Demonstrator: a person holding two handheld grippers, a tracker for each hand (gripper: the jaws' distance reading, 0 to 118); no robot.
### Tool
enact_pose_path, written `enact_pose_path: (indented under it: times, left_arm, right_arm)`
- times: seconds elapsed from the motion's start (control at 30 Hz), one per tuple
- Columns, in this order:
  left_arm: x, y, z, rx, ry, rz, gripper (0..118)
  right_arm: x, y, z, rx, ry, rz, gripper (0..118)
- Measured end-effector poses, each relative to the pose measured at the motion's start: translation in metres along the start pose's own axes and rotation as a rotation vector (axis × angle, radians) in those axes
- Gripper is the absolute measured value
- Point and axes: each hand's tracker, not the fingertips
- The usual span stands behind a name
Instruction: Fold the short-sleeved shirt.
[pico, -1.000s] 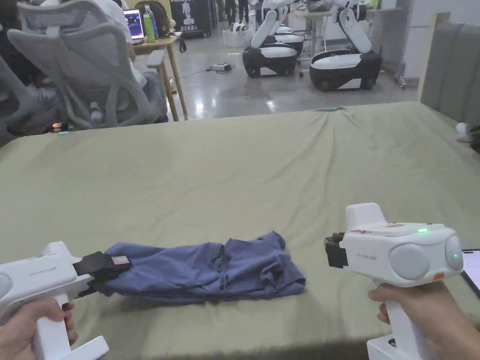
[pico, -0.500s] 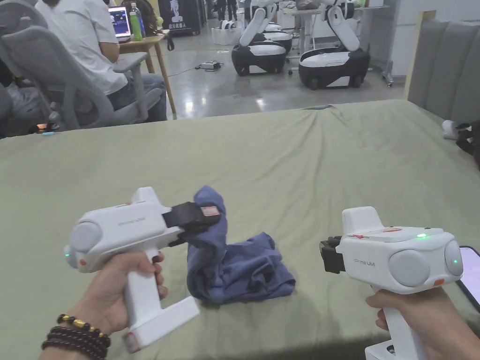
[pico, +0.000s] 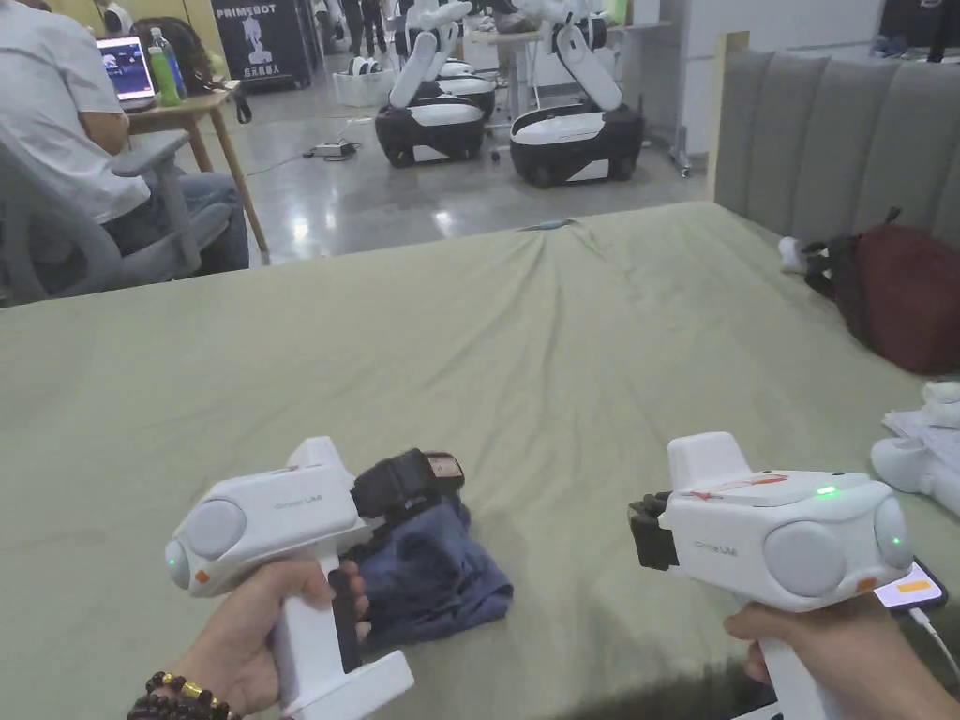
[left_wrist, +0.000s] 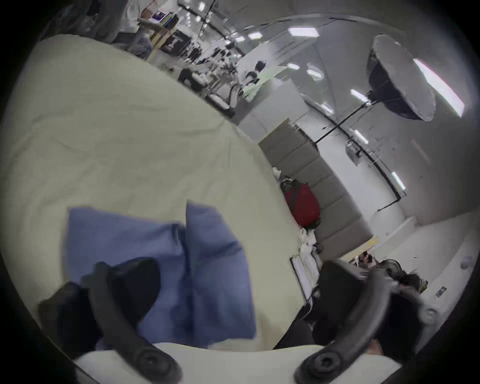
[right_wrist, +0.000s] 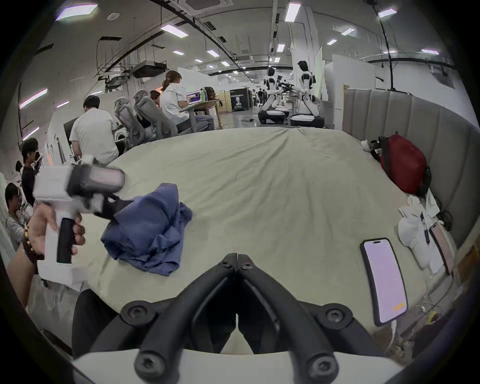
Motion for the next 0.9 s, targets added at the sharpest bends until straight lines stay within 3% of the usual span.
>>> enact_pose_path:
  times: [0.07, 0.17, 0.23, 0.3, 0.37, 0.53, 0.57, 0.67, 0.7, 0.87, 0.9]
  left_arm:
    - [0.014, 0.004, 0.023, 0.088, 0.004, -0.036, 118]
    - [0.017, 0.014, 0.040, 0.063, 0.020, -0.021, 117]
    - [0.025, 0.008, 0.046, 0.044, 0.019, -0.041, 76]
    - [0.030, 0.002, 0.035, 0.032, 0.085, -0.110, 3]
    - [0.034, -0.004, 0.017, -0.004, 0.138, -0.127, 0]
    - [0.022, -0.014, -0.049, -0.136, 0.062, -0.051, 0]
    - [0.021, -0.020, -0.065, -0.138, 0.094, -0.124, 0]
    - [0.013, -0.036, -0.101, -0.235, 0.186, -0.148, 0]
    - [0.010, -0.043, -0.109, -0.298, 0.202, -0.096, 0]
    - [0.019, -0.027, -0.086, -0.246, 0.170, -0.052, 0]
    - [0.025, -0.021, -0.072, -0.198, 0.120, -0.109, 0]
  right_arm:
    - [0.001, -0.001, -0.001, 0.003, 0.010, -0.013, 0]
    - [0.000, -0.002, -0.003, 0.008, 0.025, -0.022, 0]
    - [-0.002, -0.002, -0.004, 0.008, 0.032, -0.025, 0]
    - [-0.004, -0.003, -0.005, 0.005, 0.041, -0.024, 0]
    - [-0.004, -0.005, -0.005, 0.003, 0.045, -0.021, 0]
    - [-0.002, -0.008, 0.001, 0.002, 0.042, -0.028, 0]
    - [0.000, -0.009, 0.003, 0.002, 0.034, -0.032, 0]
    - [0.008, -0.012, 0.008, 0.003, 0.018, -0.048, 0]
    - [0.011, -0.013, 0.010, 0.001, 0.010, -0.053, 0]
    - [0.013, -0.011, 0.006, -0.015, -0.020, -0.050, 0]
    - [0.009, -0.007, 0.001, -0.016, -0.017, -0.047, 0]
